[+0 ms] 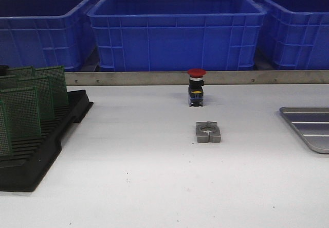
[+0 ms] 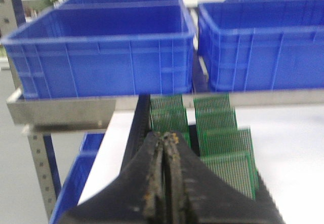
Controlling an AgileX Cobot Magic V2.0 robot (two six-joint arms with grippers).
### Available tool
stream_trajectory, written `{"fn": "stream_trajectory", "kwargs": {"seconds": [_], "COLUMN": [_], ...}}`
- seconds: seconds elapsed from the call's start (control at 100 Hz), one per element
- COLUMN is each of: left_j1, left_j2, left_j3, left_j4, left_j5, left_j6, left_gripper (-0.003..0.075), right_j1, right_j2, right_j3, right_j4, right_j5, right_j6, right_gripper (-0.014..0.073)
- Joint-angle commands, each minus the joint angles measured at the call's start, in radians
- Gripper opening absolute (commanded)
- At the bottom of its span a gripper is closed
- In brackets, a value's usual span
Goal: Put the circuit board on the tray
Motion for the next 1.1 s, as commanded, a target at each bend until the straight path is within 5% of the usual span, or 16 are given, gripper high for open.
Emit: {"fn": "stream_trajectory", "kwargs": {"seconds": [0.0,0.39,0.8,0.94,1.09], "left_j1": [0.000,0.000,0.000,0.000,0.000], "left_j2": [-0.028,0.083,0.557,0.731,0.887], "left_j3": [-0.006,-0.346,-0.698,-0.799,-0.889], "left_j4": [-0.017,-0.015,-0.015,-0.015,-0.080], "left_j5": [-0.111,0.211,0.511,0.592,0.669], "left_j6": [0.000,0.000,0.000,0.018,0.286], "left_gripper": [-0.0020,-0.0020,-0.0013,0.0128,0.0366], "right_j1": [-0.004,-0.004,-0.004,-0.004,-0.004], "right_j2": [-0.022,-0.022,-0.022,-0.022,-0.022], "right_j3": [0.001,0.001,0.001,0.001,0.001], "right_j4": [-0.010,-0.010,-0.010,-0.010,-0.010], "right_j5": [-0.071,-0.071,-0.071,-0.071,-0.071], "right_j6": [0.000,0.000,0.000,0.000,0.000], "right_gripper": [-0.0060,-0.0060,-0.0060,-0.0060,-0.0060]}}
